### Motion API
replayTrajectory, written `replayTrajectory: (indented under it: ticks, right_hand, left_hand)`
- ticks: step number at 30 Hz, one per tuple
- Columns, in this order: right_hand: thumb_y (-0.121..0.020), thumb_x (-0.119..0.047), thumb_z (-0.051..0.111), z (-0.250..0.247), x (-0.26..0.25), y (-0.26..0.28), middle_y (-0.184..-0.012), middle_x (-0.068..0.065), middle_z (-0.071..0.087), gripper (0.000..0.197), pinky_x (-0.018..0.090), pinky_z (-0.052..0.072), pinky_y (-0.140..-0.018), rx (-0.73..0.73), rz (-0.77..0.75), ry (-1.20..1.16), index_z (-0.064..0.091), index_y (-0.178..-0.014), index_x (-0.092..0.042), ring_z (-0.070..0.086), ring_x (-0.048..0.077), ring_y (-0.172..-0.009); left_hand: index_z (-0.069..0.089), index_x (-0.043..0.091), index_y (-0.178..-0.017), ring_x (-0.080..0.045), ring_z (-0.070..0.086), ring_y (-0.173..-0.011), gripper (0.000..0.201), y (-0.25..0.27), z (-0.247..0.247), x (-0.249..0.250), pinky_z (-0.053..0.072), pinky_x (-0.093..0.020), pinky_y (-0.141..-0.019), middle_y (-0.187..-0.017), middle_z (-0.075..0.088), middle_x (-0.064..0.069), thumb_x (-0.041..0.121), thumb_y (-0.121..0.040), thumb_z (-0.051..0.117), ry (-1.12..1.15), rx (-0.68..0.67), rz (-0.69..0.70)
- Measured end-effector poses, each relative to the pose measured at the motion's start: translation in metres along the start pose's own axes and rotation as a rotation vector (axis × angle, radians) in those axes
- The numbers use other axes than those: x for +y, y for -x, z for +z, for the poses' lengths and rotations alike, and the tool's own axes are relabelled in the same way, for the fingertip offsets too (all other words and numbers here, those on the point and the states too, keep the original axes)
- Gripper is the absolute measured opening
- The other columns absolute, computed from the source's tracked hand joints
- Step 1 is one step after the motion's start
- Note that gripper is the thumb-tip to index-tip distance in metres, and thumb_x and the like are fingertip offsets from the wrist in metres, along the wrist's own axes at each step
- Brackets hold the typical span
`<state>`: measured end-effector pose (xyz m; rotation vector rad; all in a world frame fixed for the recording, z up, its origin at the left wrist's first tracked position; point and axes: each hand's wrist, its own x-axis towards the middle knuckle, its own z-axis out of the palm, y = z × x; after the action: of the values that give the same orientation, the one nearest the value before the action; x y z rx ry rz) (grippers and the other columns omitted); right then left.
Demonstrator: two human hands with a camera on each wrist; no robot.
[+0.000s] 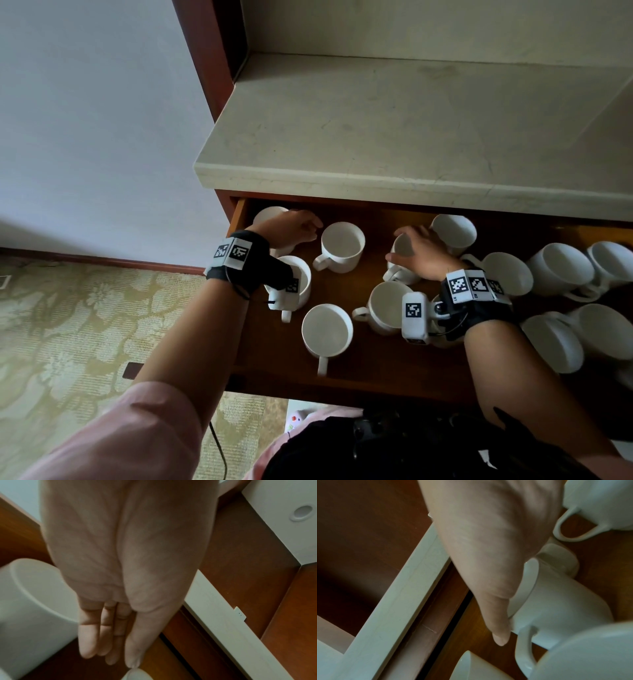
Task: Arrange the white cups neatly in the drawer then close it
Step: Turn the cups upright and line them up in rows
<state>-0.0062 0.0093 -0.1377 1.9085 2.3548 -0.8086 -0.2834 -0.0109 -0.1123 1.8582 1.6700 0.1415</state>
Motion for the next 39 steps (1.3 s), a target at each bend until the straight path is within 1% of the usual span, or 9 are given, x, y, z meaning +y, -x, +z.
replayTrajectory:
  ticks: [1,4,6,7,12,22,28,33,39]
  right_hand:
    - [-0.088,-0.044,0.060,-0.001,-0.001,0.000,-0.138,0.009,0.036,0.058,0.037,0.028,-0.102,0.000,0.000,0.002,0.038,-0.137,-0.022,0.031,0.027,-0.131]
    - [-0.088,-0.044,0.059,-0.002,-0.002,0.001,-0.137,0.010,0.036,0.058,0.036,0.028,-0.102,-0.005,-0.006,0.009,0.038,-0.137,-0.021,0.032,0.028,-0.131]
    - [-0.088,-0.044,0.059,-0.002,-0.002,0.002,-0.137,0.011,0.035,0.058,0.036,0.028,-0.102,-0.006,-0.004,0.007,0.038,-0.137,-0.021,0.031,0.028,-0.131]
    - [-0.088,-0.044,0.059,-0.001,-0.002,0.002,-0.137,0.011,0.036,0.058,0.036,0.028,-0.102,-0.006,-0.005,0.010,0.038,-0.137,-0.021,0.031,0.028,-0.131]
    - [-0.087,-0.045,0.059,0.000,0.000,0.001,-0.134,0.010,0.037,0.057,0.037,0.030,-0.101,0.004,-0.008,0.002,0.039,-0.136,-0.022,0.035,0.027,-0.128]
    - [-0.086,-0.045,0.060,0.003,0.001,-0.002,-0.135,0.008,0.037,0.057,0.037,0.029,-0.102,0.018,0.001,0.011,0.040,-0.134,-0.023,0.034,0.027,-0.128]
    - [-0.086,-0.046,0.061,0.003,0.002,-0.003,-0.133,0.008,0.038,0.057,0.037,0.029,-0.101,0.022,-0.007,0.001,0.040,-0.134,-0.023,0.035,0.026,-0.127]
    - [-0.086,-0.046,0.061,0.004,0.003,-0.003,-0.133,0.008,0.038,0.057,0.038,0.029,-0.101,0.019,-0.006,-0.010,0.040,-0.134,-0.023,0.035,0.027,-0.127]
    - [-0.086,-0.044,0.062,0.003,0.003,-0.002,-0.134,0.009,0.037,0.058,0.037,0.030,-0.100,0.015,-0.005,-0.026,0.039,-0.135,-0.023,0.036,0.026,-0.126]
  left_hand:
    - [0.052,0.011,-0.131,-0.021,0.055,-0.117,0.037,-0.002,0.002,0.001,0.041,-0.030,-0.103,-0.127,0.059,-0.008,0.012,-0.094,0.053,0.001,-0.016,-0.003]
    - [0.047,0.010,-0.137,-0.023,0.051,-0.123,0.041,-0.006,0.003,0.008,0.037,-0.029,-0.104,-0.134,0.054,-0.008,0.007,-0.096,0.048,-0.025,-0.053,0.001]
    - [0.044,0.009,-0.139,-0.026,0.050,-0.125,0.043,-0.011,0.003,0.010,0.037,-0.034,-0.107,-0.137,0.051,-0.011,0.006,-0.097,0.047,-0.028,-0.091,0.023]
    - [0.043,0.008,-0.140,-0.027,0.049,-0.126,0.043,-0.013,0.003,0.012,0.036,-0.036,-0.108,-0.138,0.050,-0.012,0.007,-0.097,0.047,-0.030,-0.107,0.030]
    - [0.037,0.010,-0.144,-0.029,0.044,-0.129,0.047,-0.022,0.009,0.024,0.034,-0.033,-0.105,-0.144,0.043,-0.012,0.014,-0.098,0.046,-0.034,-0.094,-0.033]
    - [0.045,0.010,-0.139,-0.028,0.045,-0.128,0.040,-0.040,0.022,0.027,0.035,-0.029,-0.099,-0.139,0.049,-0.013,0.014,-0.099,0.040,-0.076,-0.041,-0.061]
    - [0.052,0.008,-0.133,-0.030,0.048,-0.124,0.037,-0.044,0.028,0.022,0.036,-0.031,-0.100,-0.134,0.054,-0.015,0.009,-0.100,0.035,-0.130,0.019,-0.032]
    - [0.051,0.013,-0.135,-0.027,0.049,-0.125,0.043,-0.048,0.026,0.019,0.036,-0.028,-0.100,-0.135,0.054,-0.011,0.002,-0.096,0.039,-0.146,0.034,0.028]
    - [0.052,0.018,-0.135,-0.026,0.052,-0.122,0.047,-0.049,0.022,0.016,0.039,-0.026,-0.097,-0.134,0.056,-0.009,-0.001,-0.093,0.041,-0.173,0.056,0.019]
